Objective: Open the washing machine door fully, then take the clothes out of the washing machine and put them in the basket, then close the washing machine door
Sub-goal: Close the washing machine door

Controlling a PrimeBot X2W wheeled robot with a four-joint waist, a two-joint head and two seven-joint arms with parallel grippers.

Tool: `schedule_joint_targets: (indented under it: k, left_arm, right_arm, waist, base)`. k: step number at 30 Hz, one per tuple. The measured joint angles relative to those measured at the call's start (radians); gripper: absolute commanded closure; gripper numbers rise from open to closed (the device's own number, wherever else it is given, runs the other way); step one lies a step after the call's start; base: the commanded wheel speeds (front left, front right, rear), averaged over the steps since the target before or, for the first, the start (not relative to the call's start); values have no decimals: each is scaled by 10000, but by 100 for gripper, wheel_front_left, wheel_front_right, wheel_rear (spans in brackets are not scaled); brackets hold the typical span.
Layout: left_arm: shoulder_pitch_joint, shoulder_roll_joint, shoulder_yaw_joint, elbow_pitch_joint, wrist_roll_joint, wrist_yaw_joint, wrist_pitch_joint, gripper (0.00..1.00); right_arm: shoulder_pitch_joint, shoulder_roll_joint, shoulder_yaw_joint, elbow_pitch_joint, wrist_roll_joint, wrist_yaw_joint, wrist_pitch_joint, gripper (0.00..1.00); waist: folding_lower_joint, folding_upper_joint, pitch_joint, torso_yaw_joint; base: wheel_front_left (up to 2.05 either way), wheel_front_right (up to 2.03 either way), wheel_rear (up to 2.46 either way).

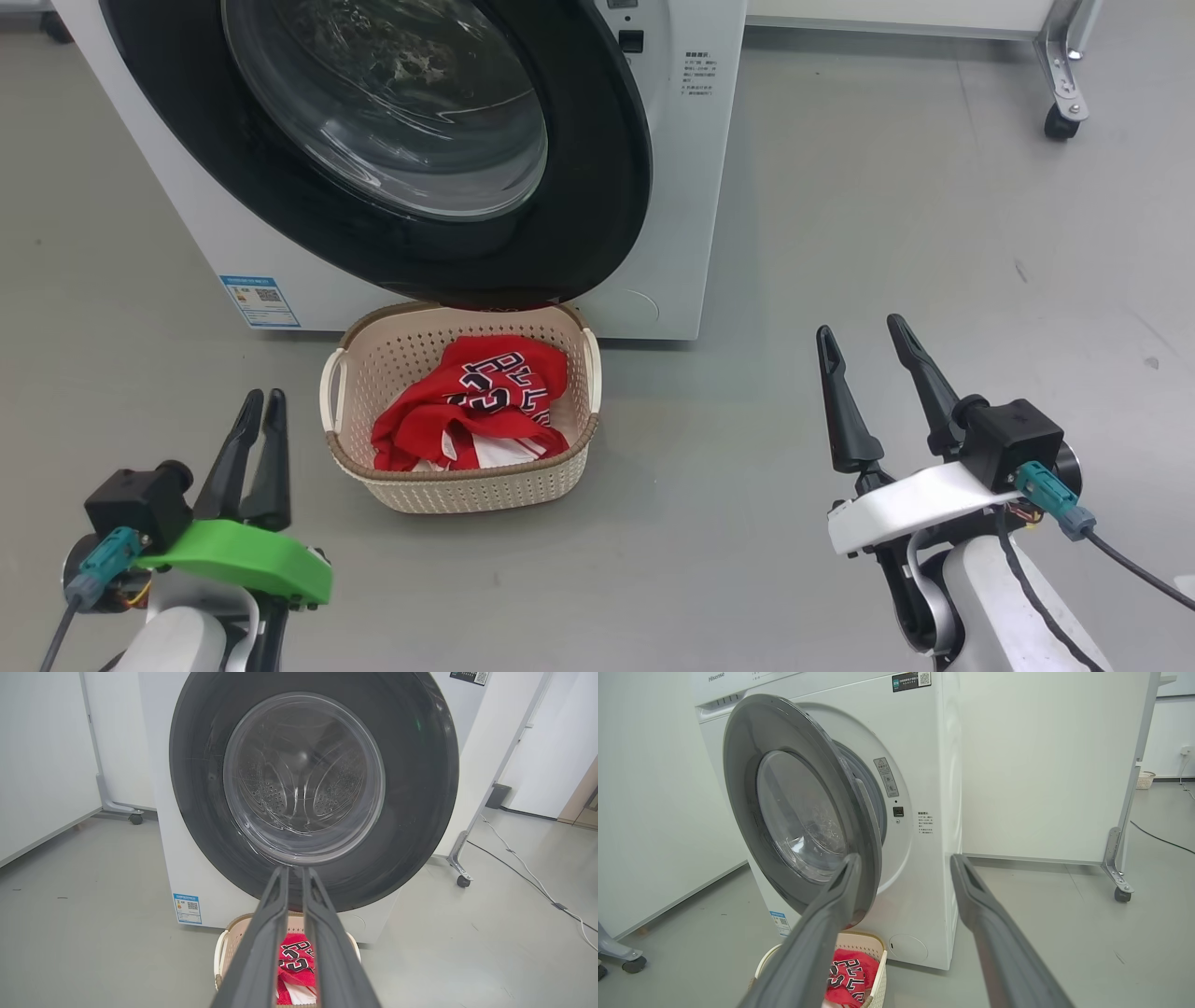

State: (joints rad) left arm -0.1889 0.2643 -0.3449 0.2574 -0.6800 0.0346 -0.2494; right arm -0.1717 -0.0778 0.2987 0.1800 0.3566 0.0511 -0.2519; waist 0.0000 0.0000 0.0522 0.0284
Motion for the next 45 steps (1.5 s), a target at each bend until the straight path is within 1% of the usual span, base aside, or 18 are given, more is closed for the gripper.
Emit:
schedule_joint_targets:
  k: [5,15,36,39,40,41,42,43,45]
  left_arm:
    - [231,-151,228,-408,290,132,0,0]
    - [600,-318,424,-1049,865,188,-27,0]
    - [1039,-593,535,-1480,1381,217,-27,0]
    - [1072,-614,554,-1544,1459,217,-27,0]
    - [1079,-616,546,-1584,1463,205,-27,0]
    - [1079,-629,546,-1620,1463,203,-27,0]
    - [1079,-646,546,-1643,1465,199,-27,0]
    - [1079,-669,543,-1657,1469,167,-27,0]
    - [1079,-708,527,-1685,1515,128,-27,0]
  right_arm:
    - [133,8,0,-10,0,4,0,0]
    - [171,65,8,-23,0,8,0,0]
    - [177,111,4,-58,-4,40,0,0]
    - [181,113,6,-61,-33,92,0,0]
    - [187,113,-2,-82,-48,90,0,15]
    - [194,113,-4,-107,-59,90,0,53]
    - [195,113,-4,-121,-61,92,0,78]
    - [195,111,6,-142,-63,94,0,100]
    - [195,113,15,-245,-73,98,0,100]
  waist:
    - [0,0,-17,36]
    - [0,0,8,62]
    - [0,0,32,133]
    - [0,0,52,155]
    - [0,0,70,164]
    - [0,0,98,179]
    - [0,0,126,196]
    - [0,0,155,215]
    - [0,0,224,255]
  base:
    - [0,0,0]
    - [0,0,0]
    - [0,0,0]
    - [0,0,0]
    - [0,0,0]
    - [0,0,0]
    - [0,0,0]
    - [0,0,0]
    - [0,0,0]
